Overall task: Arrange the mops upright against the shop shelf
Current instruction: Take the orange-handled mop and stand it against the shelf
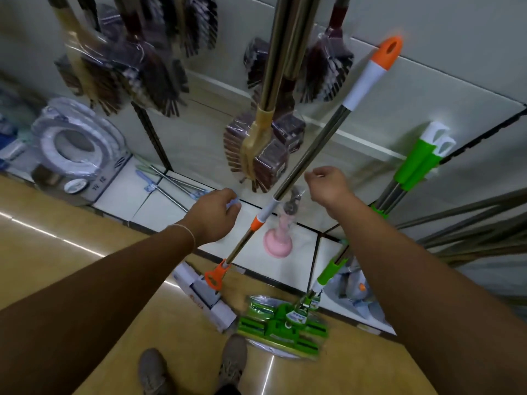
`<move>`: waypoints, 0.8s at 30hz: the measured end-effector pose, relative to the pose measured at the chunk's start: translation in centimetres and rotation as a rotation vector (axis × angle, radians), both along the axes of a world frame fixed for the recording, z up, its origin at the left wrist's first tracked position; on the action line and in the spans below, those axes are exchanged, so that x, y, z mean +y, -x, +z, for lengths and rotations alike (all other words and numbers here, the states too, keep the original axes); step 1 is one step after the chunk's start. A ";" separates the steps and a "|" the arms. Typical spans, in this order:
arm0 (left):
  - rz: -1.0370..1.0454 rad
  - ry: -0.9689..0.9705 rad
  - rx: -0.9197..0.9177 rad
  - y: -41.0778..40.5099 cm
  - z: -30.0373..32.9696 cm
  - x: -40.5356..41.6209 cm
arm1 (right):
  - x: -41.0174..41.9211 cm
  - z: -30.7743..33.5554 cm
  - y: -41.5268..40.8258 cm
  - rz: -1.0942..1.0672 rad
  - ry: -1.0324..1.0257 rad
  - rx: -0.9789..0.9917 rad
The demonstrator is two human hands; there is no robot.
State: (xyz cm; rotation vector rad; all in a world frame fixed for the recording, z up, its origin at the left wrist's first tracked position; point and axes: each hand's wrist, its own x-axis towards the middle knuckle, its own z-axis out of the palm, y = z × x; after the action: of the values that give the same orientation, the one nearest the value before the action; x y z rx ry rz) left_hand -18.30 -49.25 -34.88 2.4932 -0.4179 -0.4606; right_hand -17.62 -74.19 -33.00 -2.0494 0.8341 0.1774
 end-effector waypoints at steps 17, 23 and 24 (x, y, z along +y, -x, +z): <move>0.025 0.015 0.009 0.4 -0.1 -1.1 | 0.3 -1.9 -3.6 -0.128 -0.273 -0.207; 0.038 -0.007 0.070 1.5 -0.5 0.0 | 2.7 -0.6 0.6 -0.086 -0.230 -0.299; 0.037 -0.014 0.079 1.8 -0.5 0.1 | 3.1 -0.6 1.5 -0.069 -0.208 -0.323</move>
State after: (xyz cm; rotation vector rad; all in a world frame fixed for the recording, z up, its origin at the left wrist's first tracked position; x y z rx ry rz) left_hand -20.15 -49.14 -35.38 2.4821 -0.3379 -0.5473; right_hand -19.08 -71.11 -33.57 -1.7898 0.6538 -0.1003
